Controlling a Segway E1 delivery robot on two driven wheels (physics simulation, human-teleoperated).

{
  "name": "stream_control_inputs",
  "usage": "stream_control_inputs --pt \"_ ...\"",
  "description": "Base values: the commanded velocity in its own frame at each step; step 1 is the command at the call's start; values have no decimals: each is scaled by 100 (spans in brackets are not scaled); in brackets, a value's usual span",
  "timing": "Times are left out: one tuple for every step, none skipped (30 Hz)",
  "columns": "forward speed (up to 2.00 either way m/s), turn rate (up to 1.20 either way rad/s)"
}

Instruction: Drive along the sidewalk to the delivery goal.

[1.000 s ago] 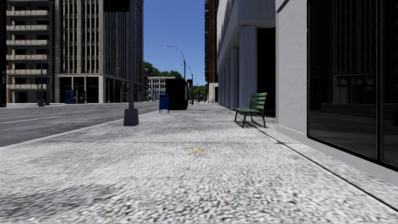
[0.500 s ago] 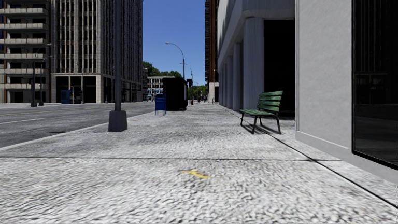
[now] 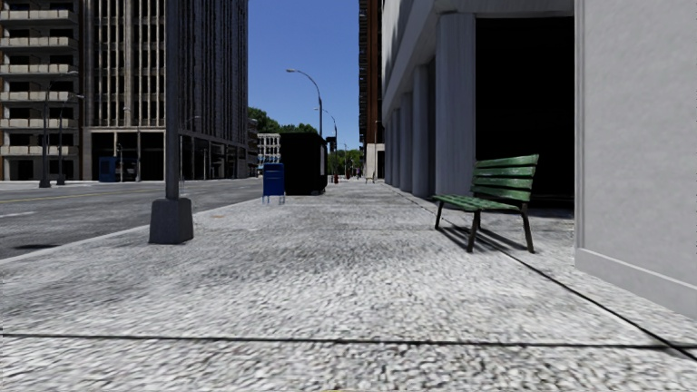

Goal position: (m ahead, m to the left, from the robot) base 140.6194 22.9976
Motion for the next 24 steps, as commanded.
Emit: stream_control_inputs --pt "200 0" --pt "200 0" --pt "200 0" --pt "200 0" --pt "200 0" --pt "200 0" --pt "200 0" --pt "200 0" --pt "200 0" --pt "200 0" --pt "200 0" --pt "200 0" --pt "200 0" --pt "200 0" --pt "200 0" --pt "200 0" --pt "200 0" --pt "200 0" --pt "200 0" --pt "200 0" --pt "200 0" --pt "200 0" --pt "200 0" --pt "200 0"
